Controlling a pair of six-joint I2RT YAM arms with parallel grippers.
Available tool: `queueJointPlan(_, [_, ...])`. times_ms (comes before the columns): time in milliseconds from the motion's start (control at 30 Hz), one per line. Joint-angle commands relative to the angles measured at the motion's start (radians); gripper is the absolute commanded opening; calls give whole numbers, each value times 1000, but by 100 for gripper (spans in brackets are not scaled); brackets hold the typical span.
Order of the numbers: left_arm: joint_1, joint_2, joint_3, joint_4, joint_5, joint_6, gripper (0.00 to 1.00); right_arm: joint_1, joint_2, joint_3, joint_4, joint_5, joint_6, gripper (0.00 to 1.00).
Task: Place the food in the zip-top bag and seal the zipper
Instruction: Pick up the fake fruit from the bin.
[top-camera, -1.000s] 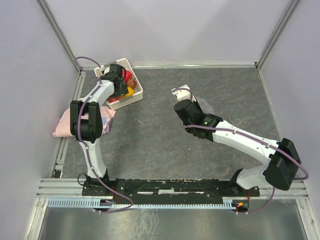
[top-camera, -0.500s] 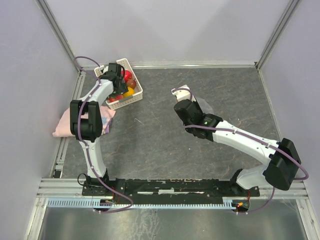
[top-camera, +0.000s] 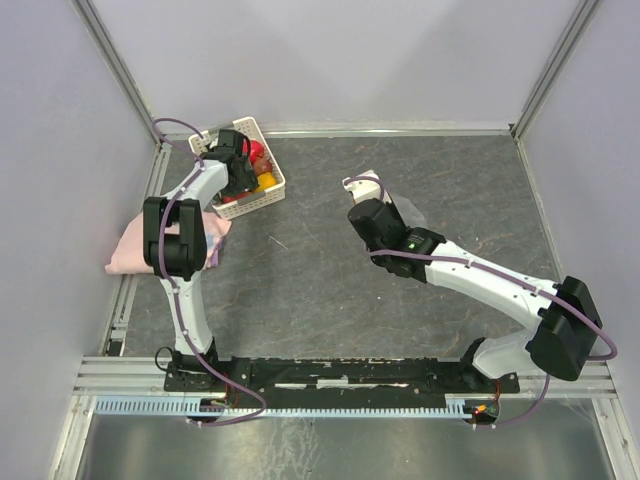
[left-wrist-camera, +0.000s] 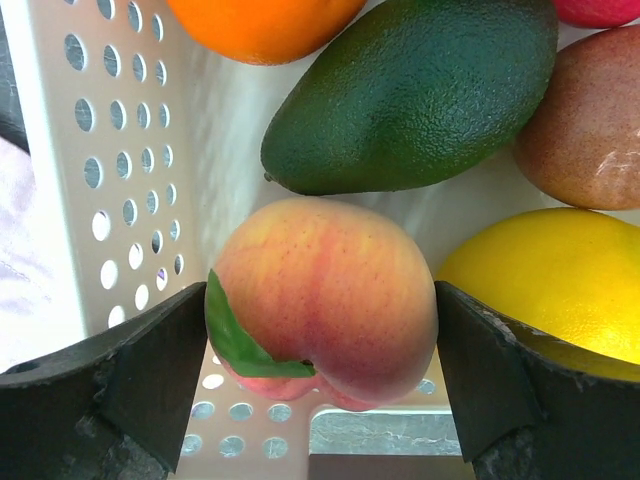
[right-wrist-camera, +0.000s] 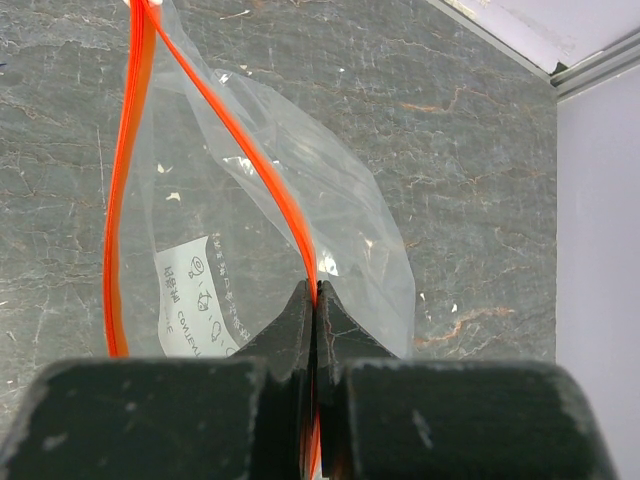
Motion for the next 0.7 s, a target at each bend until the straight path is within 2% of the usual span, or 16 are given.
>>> queueJointPlan(0, [7, -22, 20, 36, 12, -7, 90, -3, -7, 29, 11, 5, -2, 2])
queueJointPlan(267, [5, -109, -47, 96, 48, -4, 66, -3, -10, 48, -13, 9, 1, 2])
queueJointPlan(667, [2, -357, -215, 215, 170, -44, 62, -2, -11, 107, -76, -42, 37, 2])
